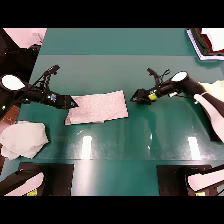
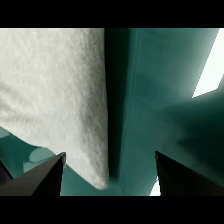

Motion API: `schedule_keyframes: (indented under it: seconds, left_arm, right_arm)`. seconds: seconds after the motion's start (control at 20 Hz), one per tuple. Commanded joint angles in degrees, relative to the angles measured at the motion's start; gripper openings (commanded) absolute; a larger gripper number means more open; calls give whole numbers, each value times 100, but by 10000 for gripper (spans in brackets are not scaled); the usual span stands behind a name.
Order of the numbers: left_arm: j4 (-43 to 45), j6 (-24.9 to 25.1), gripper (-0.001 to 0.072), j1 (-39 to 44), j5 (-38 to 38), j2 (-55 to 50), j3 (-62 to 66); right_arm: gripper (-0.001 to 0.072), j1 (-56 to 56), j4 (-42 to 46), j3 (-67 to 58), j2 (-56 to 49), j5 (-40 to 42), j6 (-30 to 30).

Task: Fold the shirts.

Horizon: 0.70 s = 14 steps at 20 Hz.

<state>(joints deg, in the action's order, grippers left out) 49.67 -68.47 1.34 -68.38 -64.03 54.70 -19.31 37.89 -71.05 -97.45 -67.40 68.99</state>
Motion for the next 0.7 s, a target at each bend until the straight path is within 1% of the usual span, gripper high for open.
schedule_keyframes:
  seconds: [0.0,0.1,0.2,0.3,0.45,0.5,0.6,0.65]
  left_arm:
    - [-192,59,26,-2,155,4,7]
    - [-205,138,26,-2,214,4,7]
    - [-210,140,25,-2,313,4,7]
    - [-214,138,25,-2,389,4,4]
    - [-214,138,25,-2,450,4,4]
    - [-216,136,26,-2,448,4,4]
    - [-219,136,25,-2,444,4,4]
    - [-219,136,25,-2,439,4,4]
  right_arm:
    - [628,-341,-538,-2,-479,369,-116]
    - [628,-560,-1043,-4,-643,525,-334]
    - [623,-772,-1309,-4,-732,719,-411]
    - [553,-988,-1342,-4,-734,925,-420]
    - [552,-1196,-1429,-4,-734,1010,-568]
    - [527,-1250,-1421,-4,-734,1038,-634]
    - [241,-1296,-1429,-4,-734,1073,-782]
    - [114,-1296,-1432,-4,-732,1069,-905]
